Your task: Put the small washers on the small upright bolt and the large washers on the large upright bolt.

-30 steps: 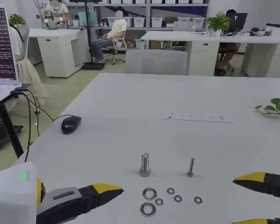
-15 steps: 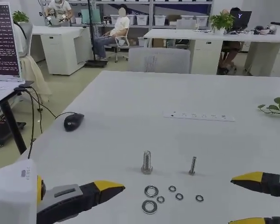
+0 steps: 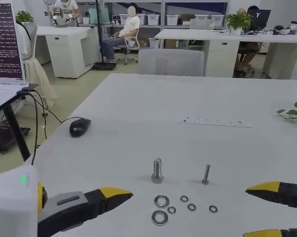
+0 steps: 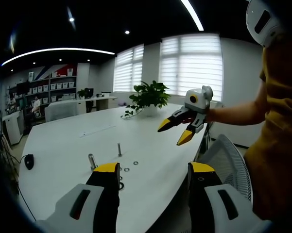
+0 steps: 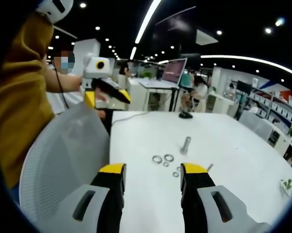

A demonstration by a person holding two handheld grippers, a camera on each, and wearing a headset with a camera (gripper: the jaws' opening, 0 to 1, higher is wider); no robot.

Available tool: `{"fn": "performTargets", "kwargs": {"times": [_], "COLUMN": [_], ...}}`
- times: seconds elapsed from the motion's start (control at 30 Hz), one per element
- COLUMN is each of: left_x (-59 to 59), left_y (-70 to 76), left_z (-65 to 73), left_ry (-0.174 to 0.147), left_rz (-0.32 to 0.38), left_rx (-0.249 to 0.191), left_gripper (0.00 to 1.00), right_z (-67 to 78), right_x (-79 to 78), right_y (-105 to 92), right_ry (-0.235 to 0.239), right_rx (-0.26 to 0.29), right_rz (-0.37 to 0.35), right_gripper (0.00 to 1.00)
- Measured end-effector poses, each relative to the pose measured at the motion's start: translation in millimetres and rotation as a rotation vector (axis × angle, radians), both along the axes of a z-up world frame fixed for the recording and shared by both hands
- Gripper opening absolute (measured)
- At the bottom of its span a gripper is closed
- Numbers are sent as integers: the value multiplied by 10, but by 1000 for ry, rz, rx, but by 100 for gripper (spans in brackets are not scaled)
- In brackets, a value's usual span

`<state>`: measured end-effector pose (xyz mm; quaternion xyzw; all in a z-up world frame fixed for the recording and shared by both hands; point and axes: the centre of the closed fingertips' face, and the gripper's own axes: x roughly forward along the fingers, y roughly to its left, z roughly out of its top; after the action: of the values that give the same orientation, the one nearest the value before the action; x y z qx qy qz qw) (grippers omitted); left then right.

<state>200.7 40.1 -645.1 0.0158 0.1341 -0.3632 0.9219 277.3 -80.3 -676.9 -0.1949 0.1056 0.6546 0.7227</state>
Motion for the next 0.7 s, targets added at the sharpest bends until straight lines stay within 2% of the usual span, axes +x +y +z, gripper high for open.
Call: {"fn": "performTargets", "kwargs": {"times": [0.27, 0.4, 0.53, 0.7], "left_x": [52, 109, 169, 265], "left_y": [17, 26, 29, 73], "left_z": [-47, -75, -121, -160], "left_ry": [12, 21, 33, 41], "left_rz": [-4, -15, -45, -63], "left_rx": [7, 7, 29, 23], "left_gripper": [56, 56, 56, 56], "right_z": [-56, -105, -124, -185], "right_x": [17, 48, 82, 137], "right_y": [-8, -8, 15, 61], "right_ry": [14, 25, 30, 45], "right_rx": [1, -11, -17, -30], "right_rz": [-8, -9, -7, -4], "right_gripper": [47, 47, 47, 47]}}
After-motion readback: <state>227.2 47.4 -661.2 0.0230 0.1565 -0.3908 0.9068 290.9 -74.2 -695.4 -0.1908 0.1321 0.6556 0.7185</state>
